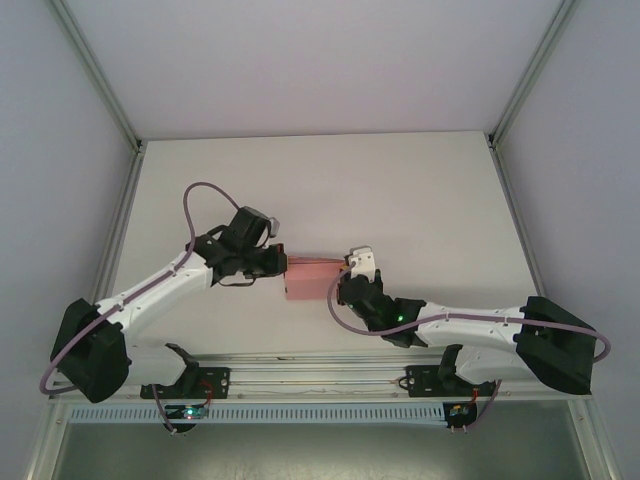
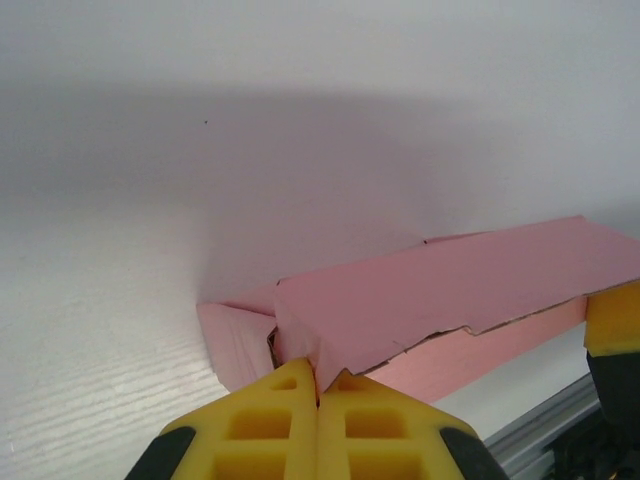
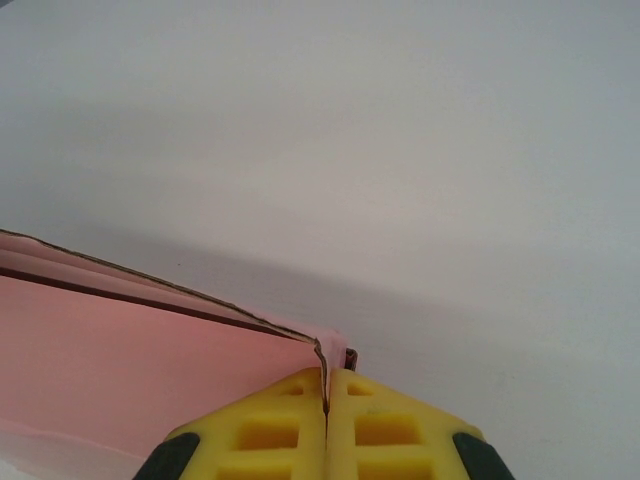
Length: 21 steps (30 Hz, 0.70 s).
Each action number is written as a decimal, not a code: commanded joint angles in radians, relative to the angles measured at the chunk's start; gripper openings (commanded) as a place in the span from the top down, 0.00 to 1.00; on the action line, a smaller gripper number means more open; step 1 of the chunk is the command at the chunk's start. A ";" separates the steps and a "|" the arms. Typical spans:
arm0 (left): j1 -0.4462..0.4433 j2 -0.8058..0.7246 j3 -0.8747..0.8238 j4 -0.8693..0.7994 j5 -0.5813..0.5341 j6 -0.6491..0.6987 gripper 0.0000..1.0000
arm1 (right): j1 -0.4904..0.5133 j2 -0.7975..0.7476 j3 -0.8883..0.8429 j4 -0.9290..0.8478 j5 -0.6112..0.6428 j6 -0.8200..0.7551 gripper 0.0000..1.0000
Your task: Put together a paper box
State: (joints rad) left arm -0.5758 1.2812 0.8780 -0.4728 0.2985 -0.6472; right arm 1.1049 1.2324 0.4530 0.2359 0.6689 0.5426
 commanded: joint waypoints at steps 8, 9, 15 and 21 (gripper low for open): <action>-0.171 -0.076 -0.258 0.129 -0.090 -0.012 1.00 | 0.074 0.044 -0.101 -0.118 -0.054 -0.015 1.00; -0.184 -0.084 -0.274 0.137 -0.100 -0.012 1.00 | 0.075 0.042 -0.106 -0.115 -0.049 -0.012 1.00; -0.266 0.001 -0.307 0.154 -0.205 -0.005 1.00 | 0.082 0.012 -0.153 -0.056 -0.053 -0.001 1.00; -0.326 0.091 -0.281 0.129 -0.303 0.004 1.00 | 0.084 -0.025 -0.164 -0.044 -0.089 -0.011 1.00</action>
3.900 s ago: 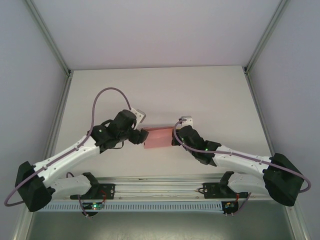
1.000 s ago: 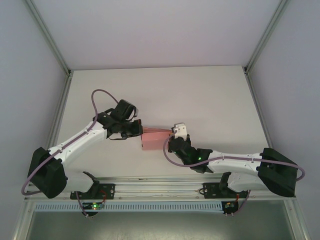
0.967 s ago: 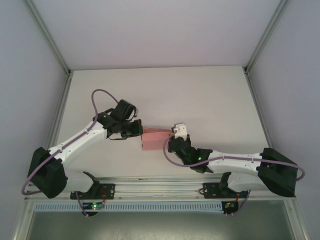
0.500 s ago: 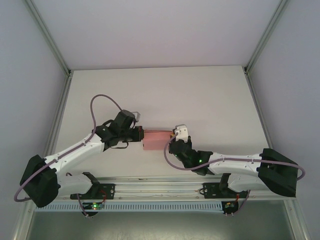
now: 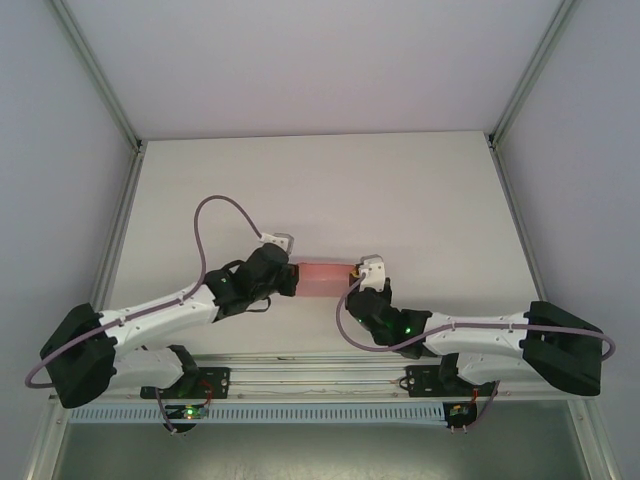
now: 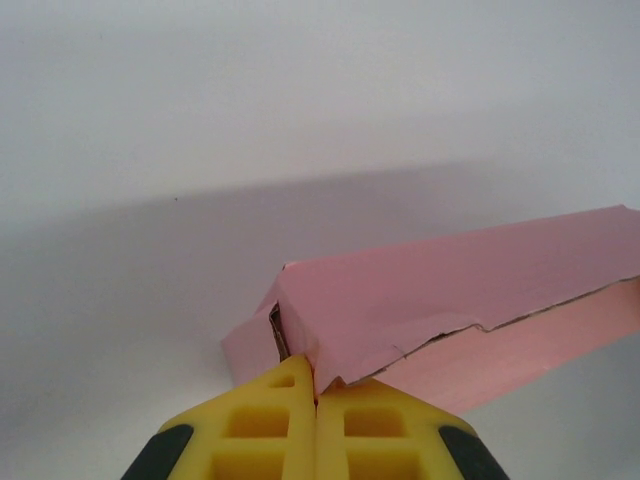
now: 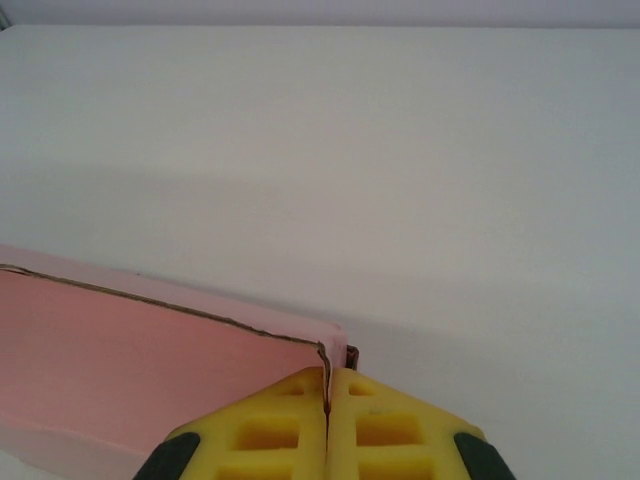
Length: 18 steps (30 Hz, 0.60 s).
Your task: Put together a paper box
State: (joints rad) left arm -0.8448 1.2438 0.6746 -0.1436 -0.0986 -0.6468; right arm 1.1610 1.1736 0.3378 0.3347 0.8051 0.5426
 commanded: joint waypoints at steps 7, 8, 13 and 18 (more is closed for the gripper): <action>-0.081 0.179 -0.029 -0.198 0.057 0.012 1.00 | -0.011 -0.114 -0.048 -0.209 -0.267 0.038 0.71; -0.087 0.184 -0.017 -0.215 0.036 0.016 1.00 | -0.020 -0.142 -0.049 -0.222 -0.265 0.050 0.69; -0.106 0.193 0.002 -0.209 0.019 0.024 1.00 | -0.066 -0.323 -0.110 -0.233 -0.281 0.074 0.49; -0.111 0.206 0.020 -0.194 0.023 0.025 1.00 | -0.108 -0.475 -0.117 -0.289 -0.298 0.073 0.32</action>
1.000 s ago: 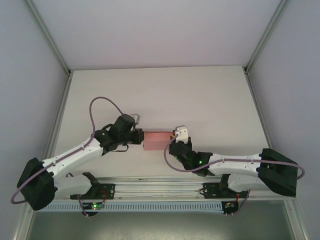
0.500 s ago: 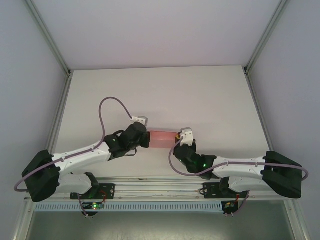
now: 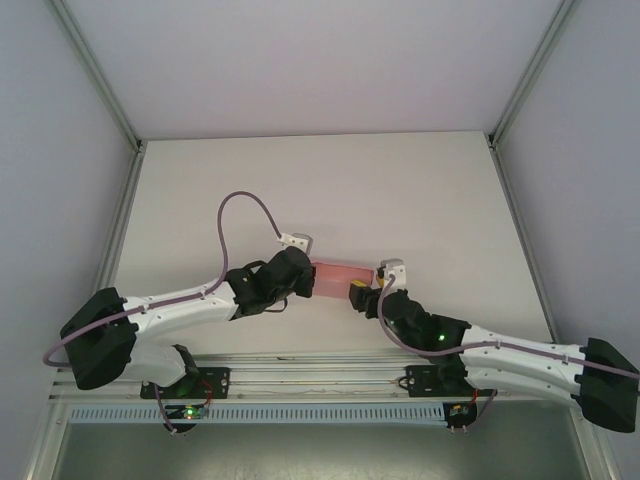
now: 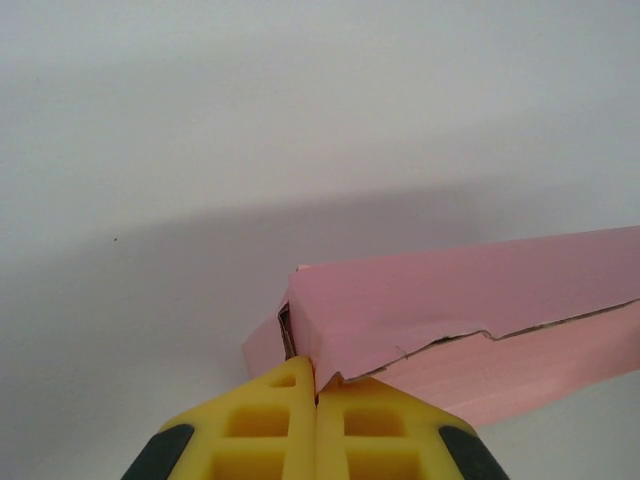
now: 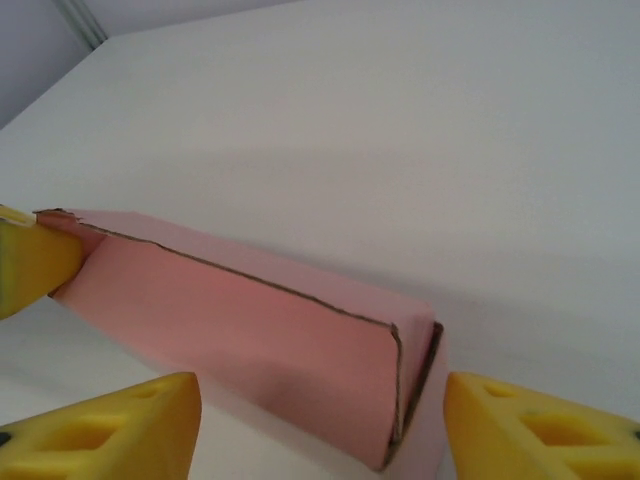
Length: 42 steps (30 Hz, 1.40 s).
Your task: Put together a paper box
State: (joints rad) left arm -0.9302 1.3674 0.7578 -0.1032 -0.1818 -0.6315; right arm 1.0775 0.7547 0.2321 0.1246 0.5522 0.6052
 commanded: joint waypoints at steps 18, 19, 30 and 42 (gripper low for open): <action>-0.040 0.065 -0.052 -0.236 0.087 0.021 1.00 | -0.251 -0.040 0.291 -0.383 -0.193 0.013 0.17; -0.041 0.065 -0.052 -0.236 0.086 0.023 1.00 | -0.280 -0.019 0.299 -0.389 -0.221 0.018 0.17; -0.045 0.097 -0.040 -0.224 0.097 0.044 1.00 | -0.456 0.148 0.258 -0.377 -0.440 0.072 0.24; -0.051 0.107 -0.006 -0.233 0.111 0.087 1.00 | -0.460 0.113 0.093 -0.371 -0.449 0.202 0.28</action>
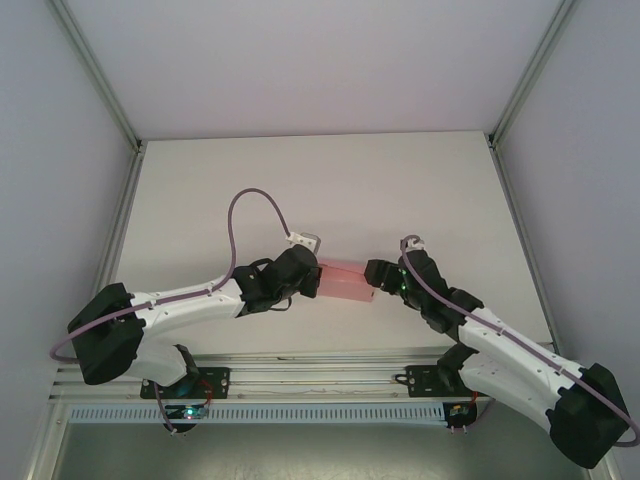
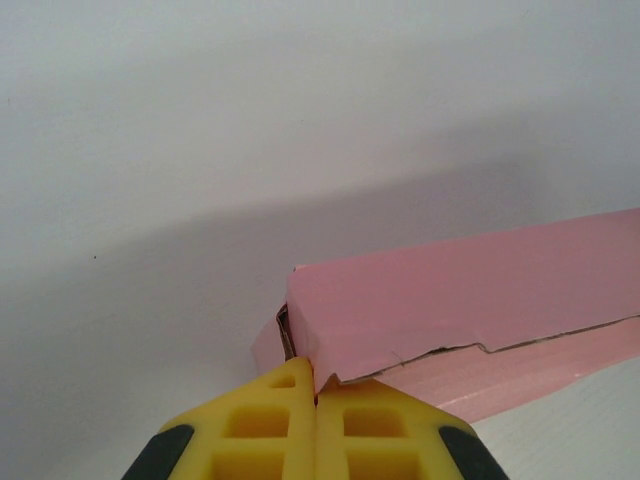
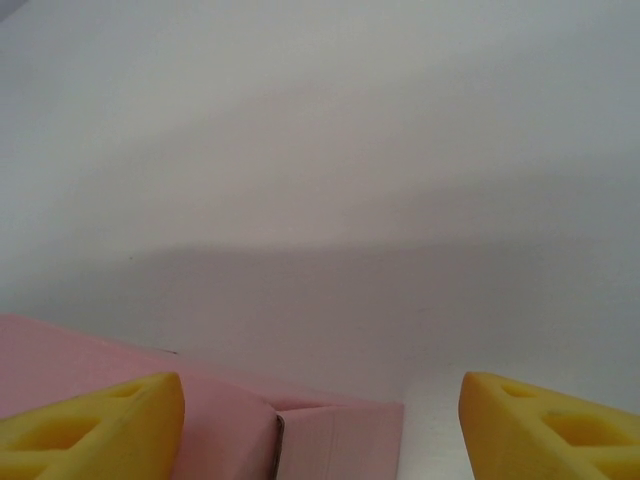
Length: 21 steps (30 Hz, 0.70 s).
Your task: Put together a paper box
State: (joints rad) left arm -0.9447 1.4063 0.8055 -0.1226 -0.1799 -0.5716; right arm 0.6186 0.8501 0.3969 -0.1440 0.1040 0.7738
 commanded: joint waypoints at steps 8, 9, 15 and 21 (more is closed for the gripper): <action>-0.036 0.047 -0.047 -0.230 0.104 0.034 0.98 | -0.004 0.051 -0.169 -0.039 -0.008 0.096 0.33; -0.036 0.043 -0.045 -0.234 0.104 0.036 0.98 | -0.002 0.056 -0.189 -0.017 -0.015 0.104 0.34; -0.037 0.037 -0.009 -0.279 0.120 0.053 0.77 | 0.006 0.004 -0.239 0.008 0.012 0.148 0.38; -0.044 0.013 0.029 -0.332 0.126 0.086 0.45 | 0.015 -0.056 -0.270 -0.005 0.023 0.179 0.40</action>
State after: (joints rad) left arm -0.9558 1.3956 0.8478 -0.2550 -0.1425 -0.5262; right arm 0.6197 0.7715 0.2077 0.1146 0.1085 0.9485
